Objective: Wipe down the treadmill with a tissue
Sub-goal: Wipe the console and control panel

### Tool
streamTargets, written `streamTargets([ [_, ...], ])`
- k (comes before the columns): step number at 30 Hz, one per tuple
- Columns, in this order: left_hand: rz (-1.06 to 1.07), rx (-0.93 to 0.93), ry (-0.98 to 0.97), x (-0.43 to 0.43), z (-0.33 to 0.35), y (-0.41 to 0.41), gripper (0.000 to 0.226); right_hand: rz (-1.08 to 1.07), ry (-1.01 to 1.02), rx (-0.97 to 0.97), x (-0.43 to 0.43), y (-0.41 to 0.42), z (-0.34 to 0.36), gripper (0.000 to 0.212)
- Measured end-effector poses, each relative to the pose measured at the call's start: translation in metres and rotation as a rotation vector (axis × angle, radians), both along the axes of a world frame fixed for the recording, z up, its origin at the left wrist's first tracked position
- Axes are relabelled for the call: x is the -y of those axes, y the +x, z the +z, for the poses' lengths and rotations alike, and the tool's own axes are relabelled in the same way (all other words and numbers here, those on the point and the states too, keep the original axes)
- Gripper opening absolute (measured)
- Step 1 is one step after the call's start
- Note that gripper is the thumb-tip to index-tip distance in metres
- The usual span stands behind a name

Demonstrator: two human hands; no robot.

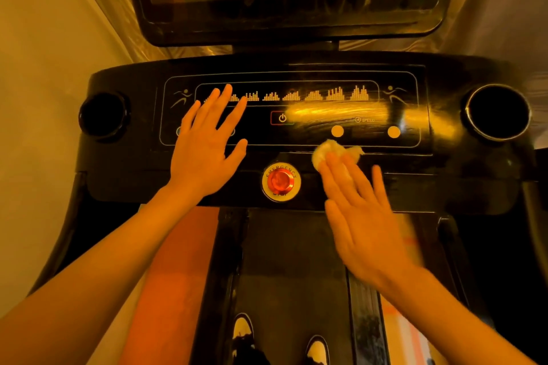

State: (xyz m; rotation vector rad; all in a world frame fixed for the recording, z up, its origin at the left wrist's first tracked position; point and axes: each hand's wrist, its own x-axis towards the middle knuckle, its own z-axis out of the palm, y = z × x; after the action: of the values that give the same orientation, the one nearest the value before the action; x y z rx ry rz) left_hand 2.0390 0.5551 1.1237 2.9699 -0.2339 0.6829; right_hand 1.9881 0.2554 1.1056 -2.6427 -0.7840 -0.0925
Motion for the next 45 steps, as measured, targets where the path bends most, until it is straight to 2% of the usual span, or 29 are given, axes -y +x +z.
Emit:
streamTargets([
  [3,-0.005,0.001,0.007,-0.001,0.000,0.000,0.063,0.280,-0.036,-0.039,-0.020,0.039,0.022,0.059],
  [7,-0.006,0.009,0.005,0.000,0.000,0.000,0.063,0.536,-0.138,-0.043,0.010,0.075,0.035,0.057],
  [11,0.010,0.012,0.014,-0.001,-0.001,0.000,0.065,0.575,-0.188,0.040,0.014,0.077,0.032,0.058],
  [16,0.007,-0.004,0.034,-0.002,0.000,0.000,0.065,0.599,-0.216,0.000,-0.012,0.090,0.042,0.057],
  [19,0.005,0.001,0.028,-0.003,0.000,0.000,0.065,0.482,-0.264,0.107,0.031,0.073,0.029,0.057],
  [21,0.006,0.003,0.025,-0.002,-0.001,0.000,0.065,0.285,-0.199,0.140,0.055,0.046,0.015,0.058],
  [24,0.010,0.007,0.008,-0.002,0.000,0.000,0.065,0.016,-0.086,0.095,0.026,0.003,-0.006,0.063],
  [28,-0.004,-0.014,0.021,-0.002,0.001,-0.001,0.064,0.062,-0.074,0.115,-0.032,-0.029,-0.023,0.062],
  [31,-0.009,-0.021,0.017,-0.003,0.000,-0.001,0.064,0.051,-0.123,0.154,0.010,-0.018,-0.025,0.062],
  [35,-0.003,-0.010,0.013,-0.001,0.000,-0.001,0.065,-0.261,-0.062,0.075,0.089,-0.011,-0.034,0.065],
  [38,0.008,-0.014,0.021,0.001,-0.001,0.000,0.065,-0.478,-0.035,0.046,0.058,-0.018,-0.033,0.069],
  [40,0.009,-0.020,0.028,0.000,0.000,-0.001,0.065,-0.395,-0.007,0.038,0.008,-0.028,-0.030,0.067],
  [42,0.004,-0.018,0.025,-0.001,-0.001,-0.001,0.065,-0.176,0.017,0.055,-0.017,-0.036,-0.029,0.066],
  [43,-0.001,-0.020,0.020,-0.002,-0.001,-0.001,0.065,-0.116,0.000,0.075,-0.011,-0.033,-0.029,0.066],
  [45,-0.001,-0.018,0.011,-0.002,-0.002,-0.001,0.065,-0.139,-0.069,0.118,0.027,-0.024,-0.034,0.067],
])
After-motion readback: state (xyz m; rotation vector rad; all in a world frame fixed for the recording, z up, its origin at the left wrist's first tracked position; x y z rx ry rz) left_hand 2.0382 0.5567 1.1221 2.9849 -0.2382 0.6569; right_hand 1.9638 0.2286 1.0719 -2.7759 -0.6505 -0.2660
